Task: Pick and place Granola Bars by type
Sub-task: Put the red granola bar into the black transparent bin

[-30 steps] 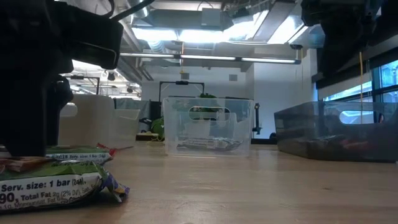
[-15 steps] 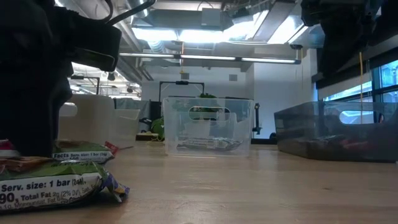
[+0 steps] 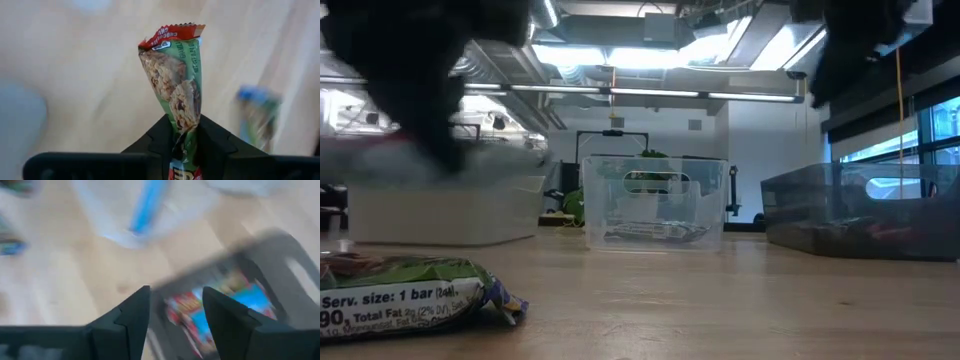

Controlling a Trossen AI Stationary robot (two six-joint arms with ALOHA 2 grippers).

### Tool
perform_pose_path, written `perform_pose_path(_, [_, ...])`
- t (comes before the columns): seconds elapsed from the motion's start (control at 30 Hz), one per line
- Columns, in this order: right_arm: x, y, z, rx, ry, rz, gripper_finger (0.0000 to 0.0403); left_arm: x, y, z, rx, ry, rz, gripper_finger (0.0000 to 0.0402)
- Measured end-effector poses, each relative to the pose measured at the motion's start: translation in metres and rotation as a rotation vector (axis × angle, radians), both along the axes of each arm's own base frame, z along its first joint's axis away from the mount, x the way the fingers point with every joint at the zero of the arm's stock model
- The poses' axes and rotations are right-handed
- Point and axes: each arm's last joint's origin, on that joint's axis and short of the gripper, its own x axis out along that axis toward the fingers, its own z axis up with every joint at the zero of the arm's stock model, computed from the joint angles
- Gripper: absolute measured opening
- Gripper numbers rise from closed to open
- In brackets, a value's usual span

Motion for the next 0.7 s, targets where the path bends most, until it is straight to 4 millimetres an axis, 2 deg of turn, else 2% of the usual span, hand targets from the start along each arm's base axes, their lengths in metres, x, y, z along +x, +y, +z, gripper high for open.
perform_pose_path(0.2, [0.022, 0.01, 0.018, -0.039, -0.257, 0.24, 0.0185, 0.012, 0.015, 0.043, 0.126, -0.297, -0.041, 0.0063])
perform_pose_path(0.47, [0.037, 0.017, 0.042, -0.097, -0.538, 0.421, 0.0185, 0.035, 0.04, 0.097, 0.307, -0.685, -0.07, 0.0063])
perform_pose_path(0.57, [0.041, 0.02, 0.051, -0.109, -0.637, 0.465, 0.0185, 0.042, 0.044, 0.112, 0.351, -0.808, -0.111, 0.0063])
perform_pose_path(0.7, [0.043, 0.021, 0.061, -0.124, -0.739, 0.479, 0.0185, 0.047, 0.048, 0.123, 0.375, -0.903, -0.162, 0.0063])
